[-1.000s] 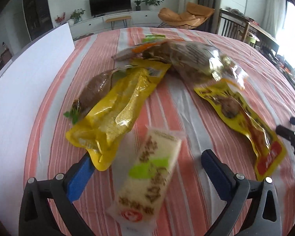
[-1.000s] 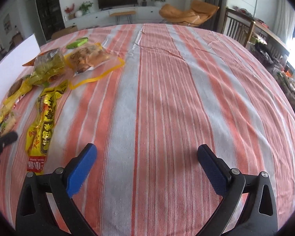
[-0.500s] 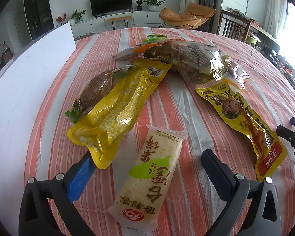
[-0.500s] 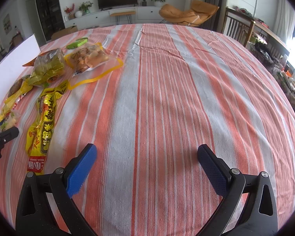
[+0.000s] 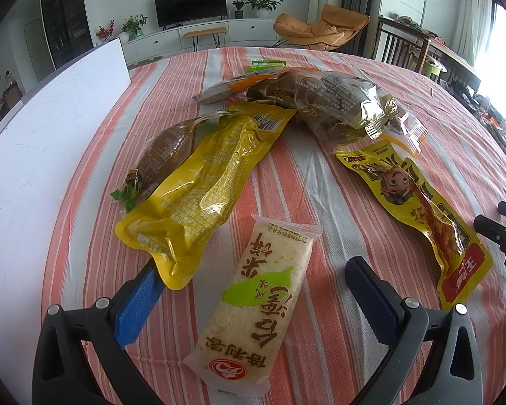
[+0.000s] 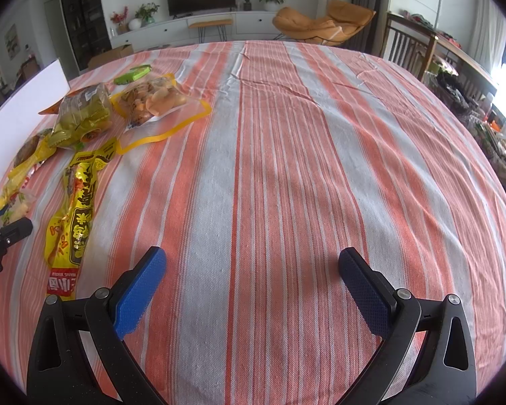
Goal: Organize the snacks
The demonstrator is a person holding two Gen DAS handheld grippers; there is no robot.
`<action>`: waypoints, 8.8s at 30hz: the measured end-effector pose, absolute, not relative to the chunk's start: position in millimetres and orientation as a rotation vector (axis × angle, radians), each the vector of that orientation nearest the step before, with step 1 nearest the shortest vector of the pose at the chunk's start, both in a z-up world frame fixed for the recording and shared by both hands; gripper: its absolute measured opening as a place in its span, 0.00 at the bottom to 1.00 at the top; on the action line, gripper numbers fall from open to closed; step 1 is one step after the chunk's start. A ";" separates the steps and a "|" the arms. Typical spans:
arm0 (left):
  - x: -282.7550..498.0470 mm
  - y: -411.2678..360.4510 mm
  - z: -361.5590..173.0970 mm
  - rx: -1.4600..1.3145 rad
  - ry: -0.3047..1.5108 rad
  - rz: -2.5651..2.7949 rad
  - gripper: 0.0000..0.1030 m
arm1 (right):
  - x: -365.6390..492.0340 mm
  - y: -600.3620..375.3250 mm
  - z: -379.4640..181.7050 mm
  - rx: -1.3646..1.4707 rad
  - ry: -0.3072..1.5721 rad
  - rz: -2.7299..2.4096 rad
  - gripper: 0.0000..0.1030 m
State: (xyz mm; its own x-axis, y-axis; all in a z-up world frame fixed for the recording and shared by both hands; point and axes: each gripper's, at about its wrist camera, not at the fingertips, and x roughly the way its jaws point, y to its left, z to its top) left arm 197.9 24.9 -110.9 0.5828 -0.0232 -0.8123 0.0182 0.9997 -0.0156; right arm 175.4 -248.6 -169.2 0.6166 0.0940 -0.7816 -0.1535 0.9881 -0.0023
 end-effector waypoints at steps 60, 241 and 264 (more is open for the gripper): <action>112.1 40.3 -109.5 0.075 0.974 -0.175 1.00 | 188.6 -175.1 -138.3 -0.084 0.954 0.406 0.98; 153.4 5.2 -109.7 0.061 0.946 -0.149 1.00 | 153.2 -242.9 -176.1 -0.051 0.890 0.098 0.98; 153.4 5.1 -109.9 0.061 0.946 -0.149 1.00 | 153.3 -242.9 -176.2 -0.050 0.890 0.097 0.98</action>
